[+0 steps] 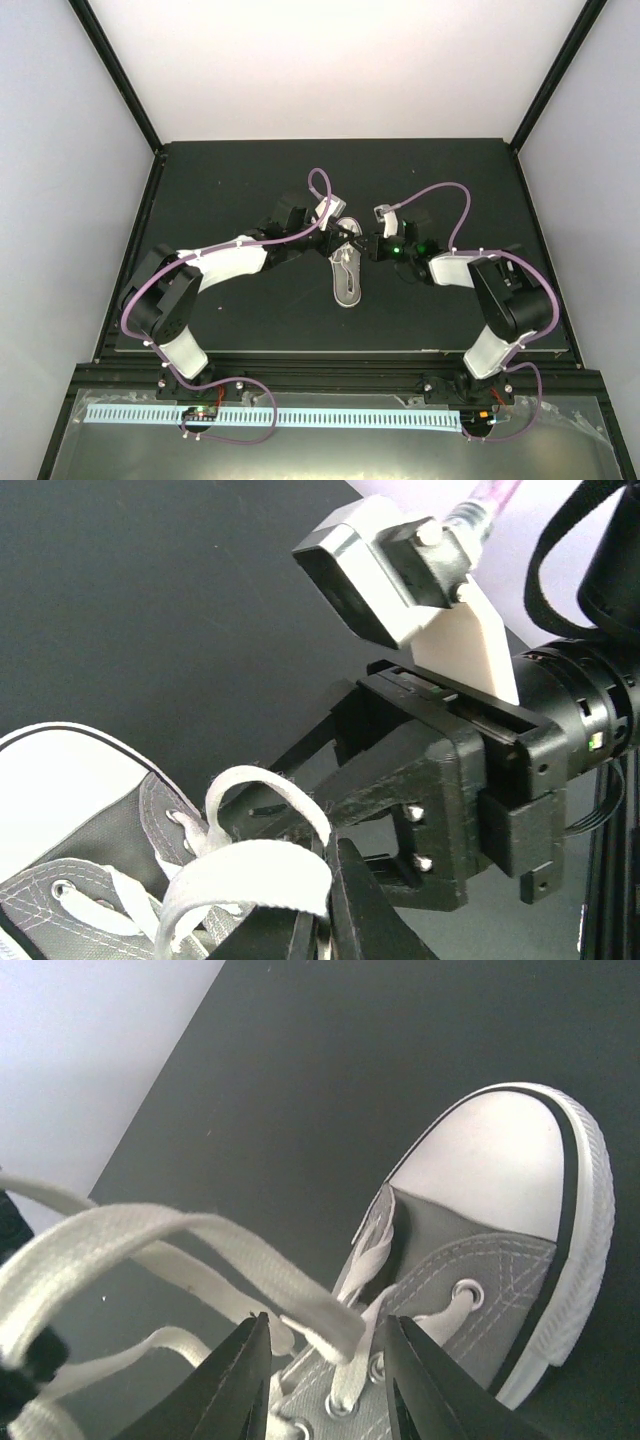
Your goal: Tie the shoes
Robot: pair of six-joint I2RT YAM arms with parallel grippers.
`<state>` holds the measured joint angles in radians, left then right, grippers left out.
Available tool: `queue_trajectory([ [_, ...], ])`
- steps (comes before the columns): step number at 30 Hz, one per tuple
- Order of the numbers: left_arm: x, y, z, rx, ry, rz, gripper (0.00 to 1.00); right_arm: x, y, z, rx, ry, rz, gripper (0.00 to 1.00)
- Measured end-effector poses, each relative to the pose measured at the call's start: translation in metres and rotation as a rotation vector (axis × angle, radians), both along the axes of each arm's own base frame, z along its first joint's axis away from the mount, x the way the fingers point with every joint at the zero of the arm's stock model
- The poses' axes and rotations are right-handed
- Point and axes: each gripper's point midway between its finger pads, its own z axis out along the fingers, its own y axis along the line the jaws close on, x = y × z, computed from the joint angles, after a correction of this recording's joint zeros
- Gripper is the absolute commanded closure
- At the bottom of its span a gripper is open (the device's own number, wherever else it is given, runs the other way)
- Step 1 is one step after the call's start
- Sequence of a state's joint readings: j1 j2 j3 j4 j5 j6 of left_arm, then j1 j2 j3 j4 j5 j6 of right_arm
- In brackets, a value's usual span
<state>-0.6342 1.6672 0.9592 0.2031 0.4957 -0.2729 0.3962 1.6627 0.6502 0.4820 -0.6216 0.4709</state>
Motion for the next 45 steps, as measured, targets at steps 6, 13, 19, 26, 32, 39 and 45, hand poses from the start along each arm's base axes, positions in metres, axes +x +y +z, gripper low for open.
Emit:
queue_trajectory([
  [6, 0.000, 0.000, 0.000, 0.000, 0.000, 0.000, 0.98, 0.009, 0.005, -0.010, -0.011, 0.010, 0.010, 0.90],
  [13, 0.001, 0.001, 0.000, 0.003, -0.002, 0.007, 0.99, 0.011, 0.002, -0.006, -0.020, -0.010, -0.016, 0.98],
  [19, 0.004, 0.002, -0.001, 0.009, -0.007, 0.021, 0.98, -0.001, -0.024, 0.041, -0.042, -0.134, -0.126, 0.98],
  [26, 0.006, 0.004, 0.000, 0.008, -0.006, 0.026, 0.98, -0.030, -0.038, 0.101, -0.035, -0.265, -0.130, 0.98],
  [32, 0.004, 0.003, 0.000, 0.002, -0.007, 0.018, 0.99, -0.088, 0.004, 0.082, -0.060, -0.155, 0.106, 0.98],
  [39, -0.011, 0.006, -0.018, 0.011, 0.041, -0.021, 0.98, -0.119, 0.035, 0.033, -0.123, -0.007, 0.230, 0.98],
  [45, -0.017, 0.008, -0.024, 0.009, 0.048, -0.031, 0.98, -0.106, 0.039, 0.006, -0.158, 0.040, 0.176, 0.96],
])
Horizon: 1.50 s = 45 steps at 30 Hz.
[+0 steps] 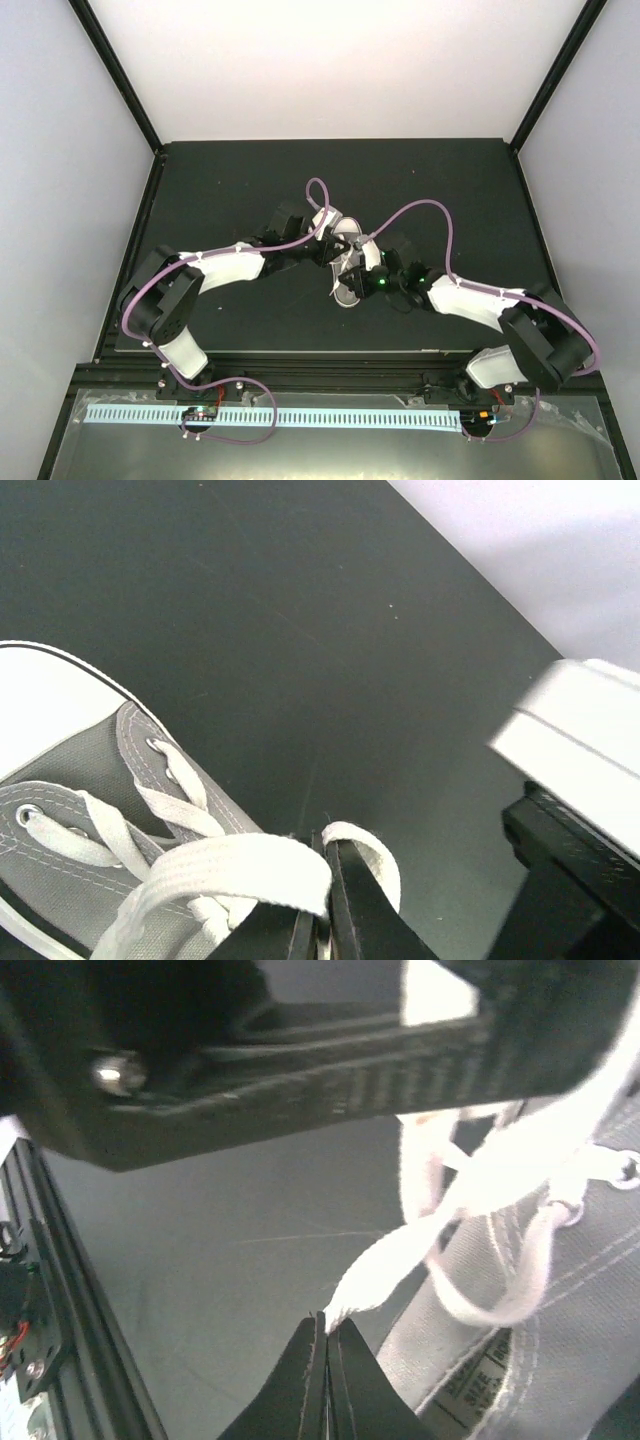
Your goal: Tie the shoes
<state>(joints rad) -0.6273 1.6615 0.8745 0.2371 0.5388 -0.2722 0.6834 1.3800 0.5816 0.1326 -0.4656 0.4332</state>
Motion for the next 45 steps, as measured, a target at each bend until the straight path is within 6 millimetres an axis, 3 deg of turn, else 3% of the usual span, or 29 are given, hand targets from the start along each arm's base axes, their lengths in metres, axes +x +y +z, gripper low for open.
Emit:
queue_trajectory([
  [2, -0.001, 0.000, 0.001, -0.004, -0.002, -0.004, 0.98, 0.003, -0.002, -0.006, -0.017, 0.004, -0.017, 0.86],
  [5, -0.001, 0.000, 0.003, -0.009, -0.007, -0.007, 0.98, 0.007, -0.007, -0.004, -0.030, -0.014, -0.058, 0.48],
  [7, -0.002, 0.000, 0.004, -0.010, -0.011, -0.008, 0.98, 0.005, -0.015, 0.007, -0.021, -0.058, -0.083, 0.37],
  [10, -0.002, 0.000, 0.005, -0.013, -0.017, -0.008, 0.98, 0.002, -0.028, 0.029, -0.002, -0.135, -0.119, 0.28],
  [13, -0.001, 0.000, 0.005, -0.014, -0.018, -0.008, 0.98, 0.006, -0.040, 0.048, 0.018, -0.196, -0.161, 0.26],
  [17, -0.001, 0.000, 0.006, -0.014, -0.020, -0.009, 0.98, 0.022, -0.058, 0.045, 0.016, -0.200, -0.225, 0.23],
  [19, -0.001, 0.000, 0.006, -0.014, -0.020, -0.009, 0.98, 0.028, -0.063, 0.035, 0.000, -0.184, -0.230, 0.22],
  [22, -0.001, 0.000, 0.006, -0.015, -0.020, -0.009, 0.99, 0.029, -0.054, 0.019, -0.010, -0.150, -0.170, 0.22],
  [27, -0.001, 0.000, 0.006, -0.014, -0.020, -0.009, 0.98, 0.032, -0.036, 0.011, 0.016, -0.156, -0.076, 0.24],
  [35, -0.001, 0.000, 0.006, -0.013, -0.021, -0.009, 0.98, 0.053, -0.021, 0.008, 0.015, -0.205, -0.037, 0.44],
  [45, -0.002, 0.000, 0.005, -0.010, -0.020, -0.011, 0.99, 0.069, -0.014, -0.002, -0.009, -0.223, -0.042, 0.78],
])
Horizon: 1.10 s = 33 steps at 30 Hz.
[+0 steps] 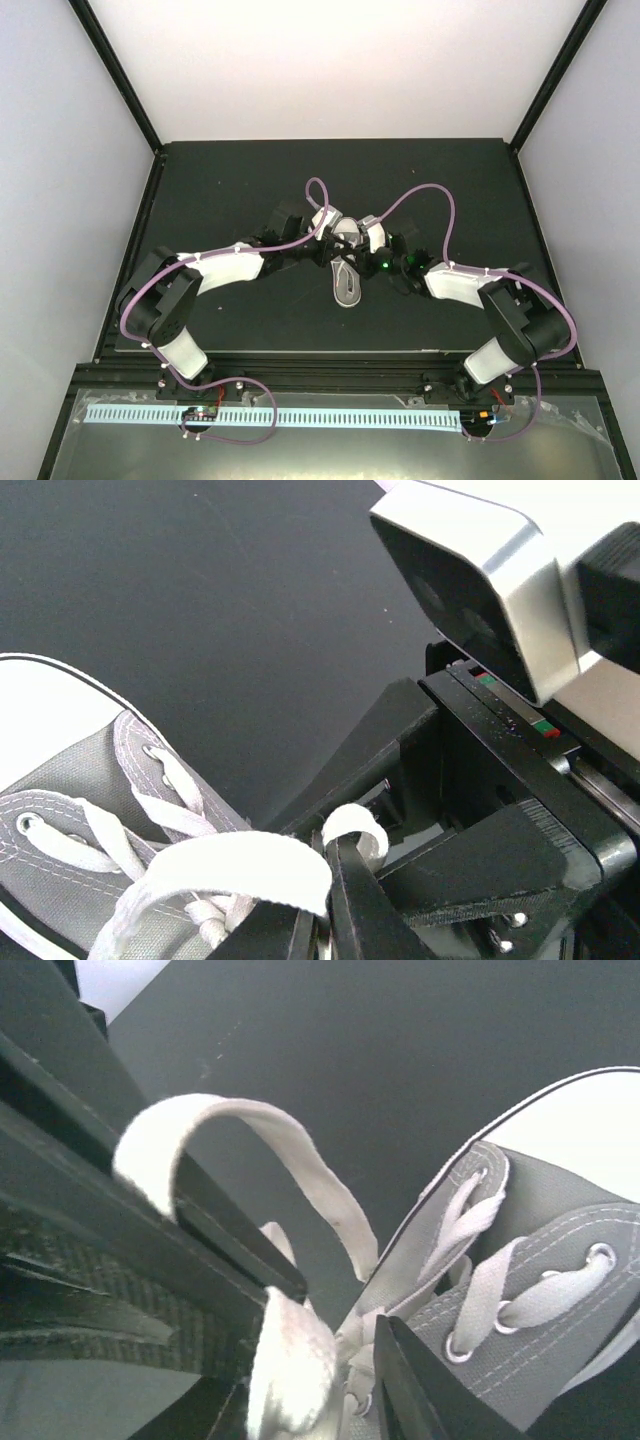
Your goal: Tie the shoes
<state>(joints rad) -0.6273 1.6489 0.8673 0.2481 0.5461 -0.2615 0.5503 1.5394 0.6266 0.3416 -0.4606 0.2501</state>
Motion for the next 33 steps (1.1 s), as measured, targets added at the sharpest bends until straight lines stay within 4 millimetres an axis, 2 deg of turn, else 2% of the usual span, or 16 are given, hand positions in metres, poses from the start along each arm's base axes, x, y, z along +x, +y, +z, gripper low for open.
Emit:
queue_trajectory([
  [3, 0.001, -0.001, 0.002, 0.004, -0.002, -0.003, 0.98, 0.002, -0.001, -0.001, -0.010, -0.011, -0.008, 0.98],
  [5, 0.003, -0.002, 0.007, 0.002, -0.013, -0.006, 0.96, 0.004, -0.002, -0.001, -0.012, -0.013, -0.022, 0.98],
  [7, 0.009, -0.005, 0.013, 0.000, -0.028, -0.006, 0.90, 0.006, -0.004, 0.000, -0.015, -0.019, -0.036, 0.98],
  [10, 0.027, -0.010, 0.024, -0.001, -0.042, 0.005, 0.71, 0.011, -0.005, 0.007, -0.005, -0.034, -0.068, 0.98],
  [12, 0.043, -0.012, 0.028, -0.001, -0.049, 0.017, 0.63, 0.013, -0.006, 0.008, -0.001, -0.035, -0.079, 0.98],
  [15, 0.062, -0.009, 0.025, 0.004, -0.033, 0.032, 0.56, 0.014, -0.007, 0.009, 0.006, -0.024, -0.099, 0.98],
  [18, 0.067, 0.002, 0.012, 0.027, 0.006, 0.042, 0.45, 0.015, -0.007, 0.009, 0.014, -0.011, -0.111, 0.98],
  [21, 0.064, 0.015, 0.002, 0.038, 0.036, 0.046, 0.36, 0.015, -0.007, 0.010, 0.025, -0.004, -0.117, 0.98],
  [24, 0.048, 0.032, -0.012, 0.039, 0.087, 0.040, 0.33, 0.016, -0.007, 0.011, 0.033, 0.004, -0.123, 0.99],
  [28, 0.028, 0.047, -0.025, 0.036, 0.139, 0.027, 0.32, 0.016, -0.007, 0.011, 0.038, 0.010, -0.127, 0.98],
  [31, 0.015, 0.051, -0.033, 0.031, 0.170, 0.012, 0.32, 0.016, -0.007, 0.011, 0.039, 0.012, -0.128, 0.98],
  [33, 0.010, 0.052, -0.038, 0.022, 0.181, 0.007, 0.36, 0.016, -0.006, 0.011, 0.041, 0.013, -0.128, 0.98],
])
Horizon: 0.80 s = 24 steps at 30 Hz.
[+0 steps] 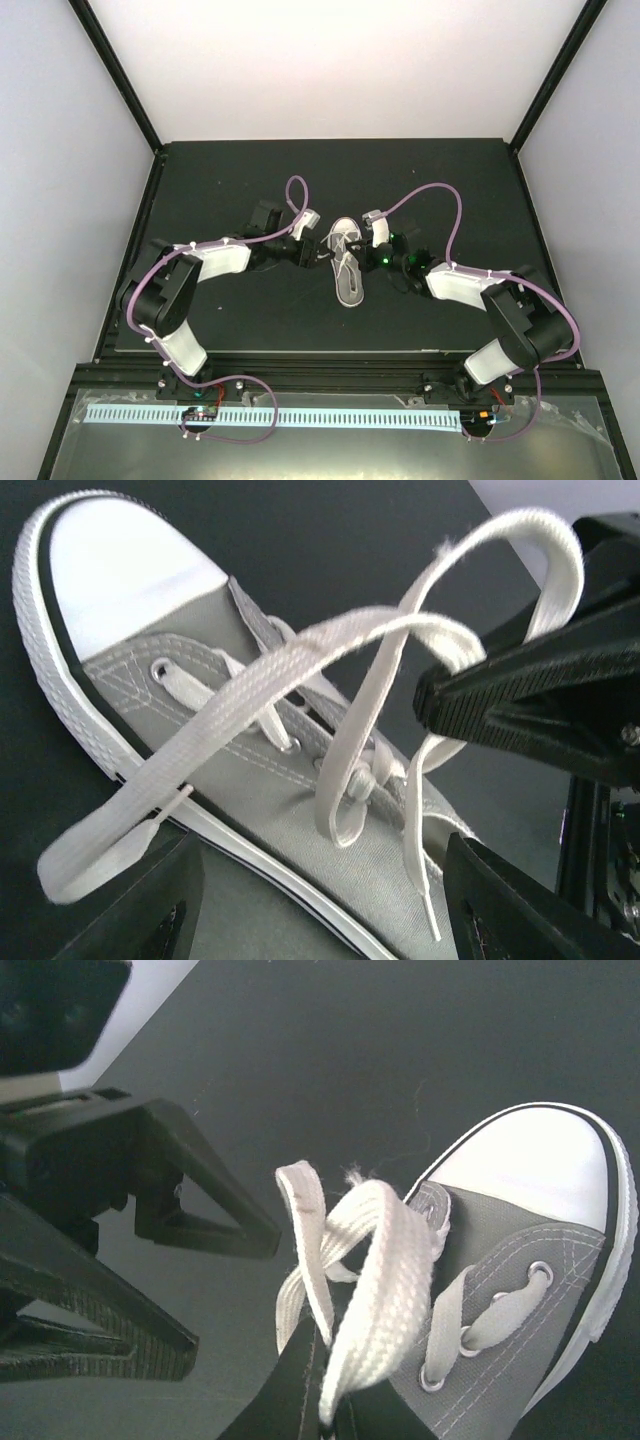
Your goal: Tie the shoes
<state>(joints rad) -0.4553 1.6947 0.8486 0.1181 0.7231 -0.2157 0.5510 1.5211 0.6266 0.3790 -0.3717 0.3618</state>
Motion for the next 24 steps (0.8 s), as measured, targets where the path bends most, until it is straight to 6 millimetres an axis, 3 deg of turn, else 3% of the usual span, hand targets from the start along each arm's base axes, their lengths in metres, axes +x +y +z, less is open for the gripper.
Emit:
queue_trajectory([
  [7, 0.000, 0.000, -0.008, -0.022, 0.021, 0.026, 0.63, -0.001, 0.000, 0.002, 0.006, 0.000, 0.003, 0.98],
  [15, 0.014, 0.003, -0.020, -0.003, 0.034, 0.101, 0.65, -0.002, 0.001, 0.005, 0.013, -0.004, 0.010, 0.98],
  [24, 0.033, -0.009, -0.026, -0.028, 0.044, 0.106, 0.65, -0.005, 0.003, 0.006, 0.021, 0.002, 0.028, 0.98],
])
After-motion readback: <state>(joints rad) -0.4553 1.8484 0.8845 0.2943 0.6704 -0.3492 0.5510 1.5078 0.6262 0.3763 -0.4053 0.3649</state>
